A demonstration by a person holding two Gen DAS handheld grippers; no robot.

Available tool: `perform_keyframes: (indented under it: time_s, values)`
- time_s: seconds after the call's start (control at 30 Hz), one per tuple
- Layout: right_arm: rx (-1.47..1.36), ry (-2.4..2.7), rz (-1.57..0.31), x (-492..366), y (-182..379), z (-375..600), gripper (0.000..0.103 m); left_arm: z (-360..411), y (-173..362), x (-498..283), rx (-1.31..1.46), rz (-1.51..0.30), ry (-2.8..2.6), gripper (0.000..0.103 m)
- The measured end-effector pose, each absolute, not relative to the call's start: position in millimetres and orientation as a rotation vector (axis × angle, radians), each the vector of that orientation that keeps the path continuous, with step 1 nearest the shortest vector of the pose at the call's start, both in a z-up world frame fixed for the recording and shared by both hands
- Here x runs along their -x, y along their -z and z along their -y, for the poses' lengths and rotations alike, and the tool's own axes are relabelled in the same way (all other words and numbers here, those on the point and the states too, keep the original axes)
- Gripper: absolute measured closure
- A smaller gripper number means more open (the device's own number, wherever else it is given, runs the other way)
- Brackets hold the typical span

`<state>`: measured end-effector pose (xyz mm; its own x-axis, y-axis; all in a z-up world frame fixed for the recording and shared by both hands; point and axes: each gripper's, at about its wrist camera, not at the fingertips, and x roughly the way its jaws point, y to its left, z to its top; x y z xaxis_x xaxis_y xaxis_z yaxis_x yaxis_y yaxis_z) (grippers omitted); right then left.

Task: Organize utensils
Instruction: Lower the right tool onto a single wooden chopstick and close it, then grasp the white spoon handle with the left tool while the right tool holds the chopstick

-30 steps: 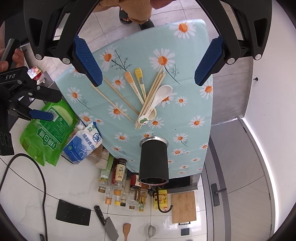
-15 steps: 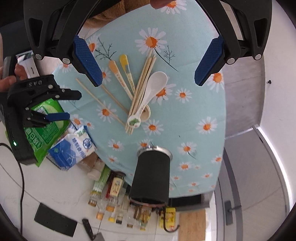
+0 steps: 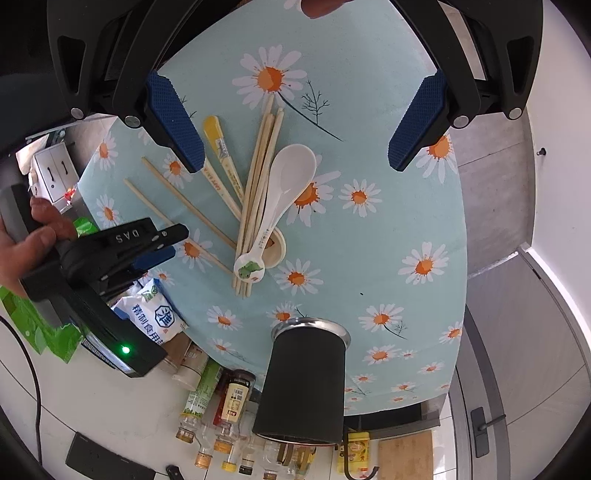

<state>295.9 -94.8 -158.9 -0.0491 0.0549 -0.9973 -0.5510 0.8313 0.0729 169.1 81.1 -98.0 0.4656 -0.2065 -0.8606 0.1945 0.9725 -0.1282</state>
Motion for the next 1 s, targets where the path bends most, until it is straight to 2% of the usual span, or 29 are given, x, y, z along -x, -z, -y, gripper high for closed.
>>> perform_keyframes:
  time_s: [0.07,0.2,0.37,0.63,0.83,0.9,1.0]
  values:
    - [0.454,-0.495,-1.571,-298.9,166.8,90.6,0.077,-81.6,99.8,-171.4,-0.002,-1.065,0.251,0.007]
    - [0.49,-0.49,-1.594,-299.6,175.0,84.2,0.081,-81.2,98.0,-179.7,-0.044,-1.054,0.27,0.007]
    - [0.529,-0.494,-1.613,-297.2,181.5,68.7,0.097,-80.4,99.2,-195.5,-0.073,-1.054,0.308,0.007]
    - [0.446,-0.501,-1.635,-310.5,175.7,73.5,0.097,-77.2,110.7,-221.5,-0.064,-1.11,0.379,0.01]
    - [0.307,-0.555,-1.613,-318.8,163.8,102.0,0.097,-73.6,124.6,-246.0,-0.023,-1.212,0.431,0.033]
    - [0.269,-0.576,-1.596,-319.3,157.7,111.9,0.097,-70.3,129.8,-252.0,-0.024,-1.243,0.461,0.035]
    - [0.203,-0.612,-1.579,-316.7,146.0,124.6,0.097,-66.4,137.2,-261.3,-0.024,-1.292,0.5,0.049]
